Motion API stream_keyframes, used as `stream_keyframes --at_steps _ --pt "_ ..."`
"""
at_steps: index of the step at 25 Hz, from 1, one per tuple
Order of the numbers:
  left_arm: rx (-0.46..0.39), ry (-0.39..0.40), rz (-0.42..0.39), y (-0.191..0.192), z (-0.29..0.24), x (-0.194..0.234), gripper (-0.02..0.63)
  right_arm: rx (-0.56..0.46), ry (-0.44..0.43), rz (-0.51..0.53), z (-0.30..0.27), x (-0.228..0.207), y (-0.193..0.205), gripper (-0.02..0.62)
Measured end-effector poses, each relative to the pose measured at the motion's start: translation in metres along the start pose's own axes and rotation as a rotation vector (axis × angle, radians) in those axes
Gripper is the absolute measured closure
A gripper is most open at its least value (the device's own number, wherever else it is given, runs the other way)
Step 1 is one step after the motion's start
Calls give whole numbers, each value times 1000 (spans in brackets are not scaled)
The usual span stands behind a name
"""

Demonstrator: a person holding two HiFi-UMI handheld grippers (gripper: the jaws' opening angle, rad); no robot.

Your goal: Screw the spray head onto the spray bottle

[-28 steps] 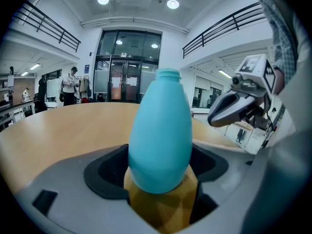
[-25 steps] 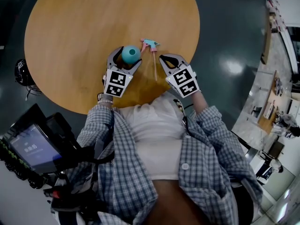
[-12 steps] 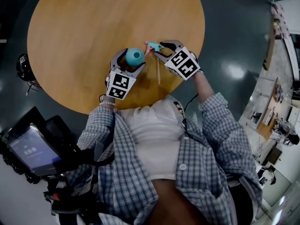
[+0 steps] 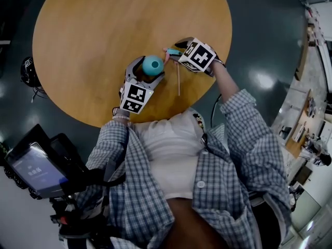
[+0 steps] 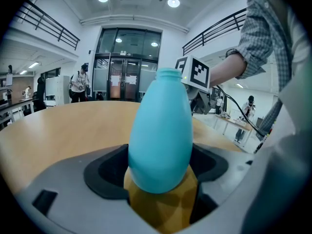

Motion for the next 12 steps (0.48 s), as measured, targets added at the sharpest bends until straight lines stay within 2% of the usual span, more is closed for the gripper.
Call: stream_keyframes --at_steps 8,9,10,12 --pt "-2 2 1 -2 1 -5 206 15 -144 -113 -3 -5 2 420" --pt "-2 2 1 -1 1 -5 206 15 -152 -112 -3 -4 1 422" --pt "-3 0 2 -1 1 -4 206 16 -159 -105 -4 -3 0 454" --pt "-5 0 2 -1 1 -4 206 16 -155 -79 -4 2 0 454"
Point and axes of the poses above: the fingertips, and each gripper's own axes: z backward along the fingers, x to its left, y out of its underside, the point moved 6 cm from there along z, backward along the fingers, and after that the axes turned 4 degrees about -y, right-handed, at the moved point
